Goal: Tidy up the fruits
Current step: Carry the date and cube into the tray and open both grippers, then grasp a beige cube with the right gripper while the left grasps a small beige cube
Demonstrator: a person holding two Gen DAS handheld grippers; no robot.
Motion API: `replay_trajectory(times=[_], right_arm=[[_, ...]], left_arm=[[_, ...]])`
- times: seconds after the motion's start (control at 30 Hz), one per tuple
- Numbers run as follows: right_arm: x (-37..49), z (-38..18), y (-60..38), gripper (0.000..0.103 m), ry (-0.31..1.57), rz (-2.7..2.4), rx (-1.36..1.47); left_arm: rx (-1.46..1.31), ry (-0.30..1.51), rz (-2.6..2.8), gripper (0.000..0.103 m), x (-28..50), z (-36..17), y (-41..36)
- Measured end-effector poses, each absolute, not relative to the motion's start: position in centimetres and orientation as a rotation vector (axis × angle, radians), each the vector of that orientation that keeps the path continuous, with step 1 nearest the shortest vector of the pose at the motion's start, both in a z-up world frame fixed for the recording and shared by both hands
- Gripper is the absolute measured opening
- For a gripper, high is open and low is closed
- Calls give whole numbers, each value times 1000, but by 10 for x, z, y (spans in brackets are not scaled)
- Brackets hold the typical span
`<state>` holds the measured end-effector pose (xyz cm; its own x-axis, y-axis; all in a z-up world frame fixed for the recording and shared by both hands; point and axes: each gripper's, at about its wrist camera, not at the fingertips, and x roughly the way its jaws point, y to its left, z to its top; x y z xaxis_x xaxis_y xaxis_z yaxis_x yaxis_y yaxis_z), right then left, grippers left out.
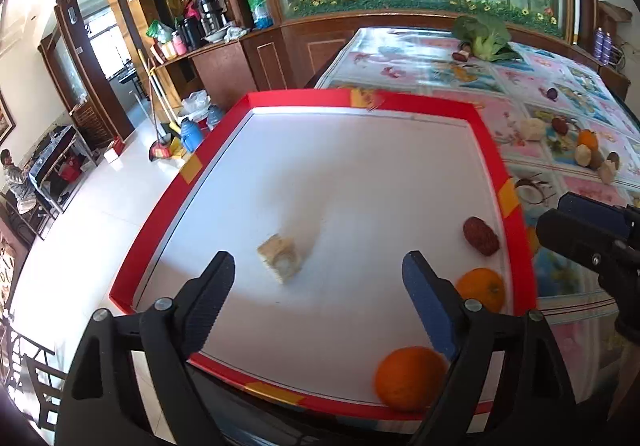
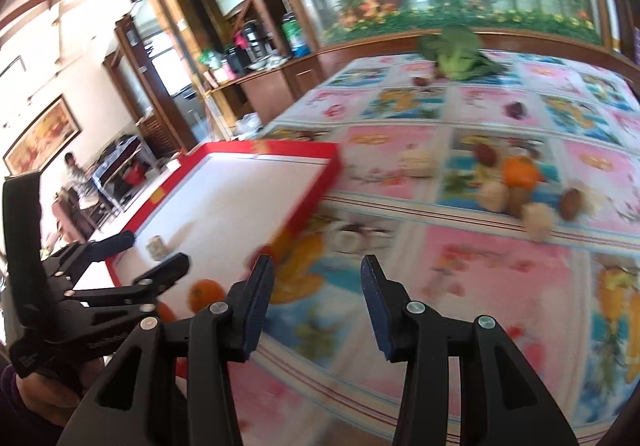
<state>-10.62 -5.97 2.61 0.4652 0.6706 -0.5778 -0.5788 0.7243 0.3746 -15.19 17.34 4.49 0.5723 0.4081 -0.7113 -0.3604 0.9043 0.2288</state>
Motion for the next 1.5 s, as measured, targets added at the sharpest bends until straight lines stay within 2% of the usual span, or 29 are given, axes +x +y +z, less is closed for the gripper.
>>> replay_trajectory(times=[0.4, 0.8, 0.93, 1.37, 1.47, 1.5], right_arm=[[-65, 14, -142, 45, 841, 605, 246], [-18, 2, -139, 44, 900, 529, 171], [-12, -1, -131, 24, 917, 526, 123], [-1, 0, -170, 22, 940, 493, 340], [-1, 2, -173, 22, 930, 491, 370], [-2, 3, -175, 22, 927, 491, 380]], left_arm=[[135, 836, 323, 90, -135, 59, 106], [222, 859, 171, 90, -94, 59, 50], [241, 884, 140, 90, -74, 51, 41], [271, 908, 4, 90, -21, 34, 8], [273, 934, -39, 83, -4, 26, -3], [279, 940, -43, 74, 0, 24, -5]])
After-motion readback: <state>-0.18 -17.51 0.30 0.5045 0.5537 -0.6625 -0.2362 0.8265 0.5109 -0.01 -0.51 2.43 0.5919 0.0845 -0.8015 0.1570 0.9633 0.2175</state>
